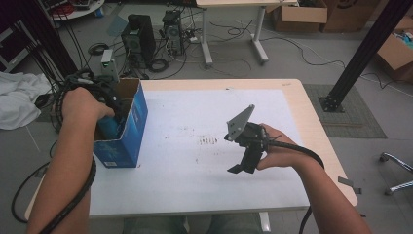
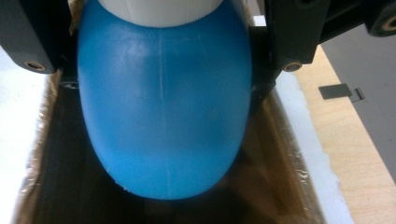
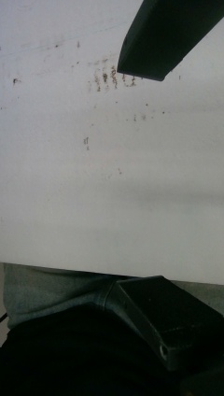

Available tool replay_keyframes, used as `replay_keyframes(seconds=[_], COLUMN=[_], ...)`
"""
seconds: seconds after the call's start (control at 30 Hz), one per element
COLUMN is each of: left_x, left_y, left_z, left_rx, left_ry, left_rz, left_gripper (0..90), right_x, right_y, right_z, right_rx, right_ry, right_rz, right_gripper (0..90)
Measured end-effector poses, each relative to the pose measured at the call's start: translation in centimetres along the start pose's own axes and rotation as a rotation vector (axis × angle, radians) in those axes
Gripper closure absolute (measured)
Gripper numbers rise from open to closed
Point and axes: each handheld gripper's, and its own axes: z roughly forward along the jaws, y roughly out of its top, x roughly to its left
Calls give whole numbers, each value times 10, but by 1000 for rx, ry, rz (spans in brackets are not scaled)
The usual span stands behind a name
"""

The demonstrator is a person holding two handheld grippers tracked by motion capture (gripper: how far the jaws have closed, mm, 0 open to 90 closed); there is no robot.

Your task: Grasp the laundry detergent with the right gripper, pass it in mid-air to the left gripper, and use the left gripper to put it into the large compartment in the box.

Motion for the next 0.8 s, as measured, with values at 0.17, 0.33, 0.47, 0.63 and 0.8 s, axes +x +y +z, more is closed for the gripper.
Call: replay_keyframes(seconds=[0.17, 0.33, 0.47, 0.63, 0.8], left_x=[0, -2, 1, 2, 1], left_y=[1, 4, 4, 3, 1], left_z=[8, 21, 25, 25, 25], left_rx=[4, 11, 1, -13, -18], left_ry=[1, 16, 6, -2, 0], left_rz=[-3, 12, 4, 0, 0], left_gripper=[390, 390, 390, 390, 389], right_x=[0, 1, 0, 0, 0], right_y=[-1, -1, -1, -1, 0], right_z=[0, 1, 2, 1, 1], right_rx=[-2, -6, -5, -3, -6], right_ry=[-1, 2, 4, 3, 1], right_rz=[3, 3, 6, 12, 8], right_gripper=[0, 0, 0, 0, 0])
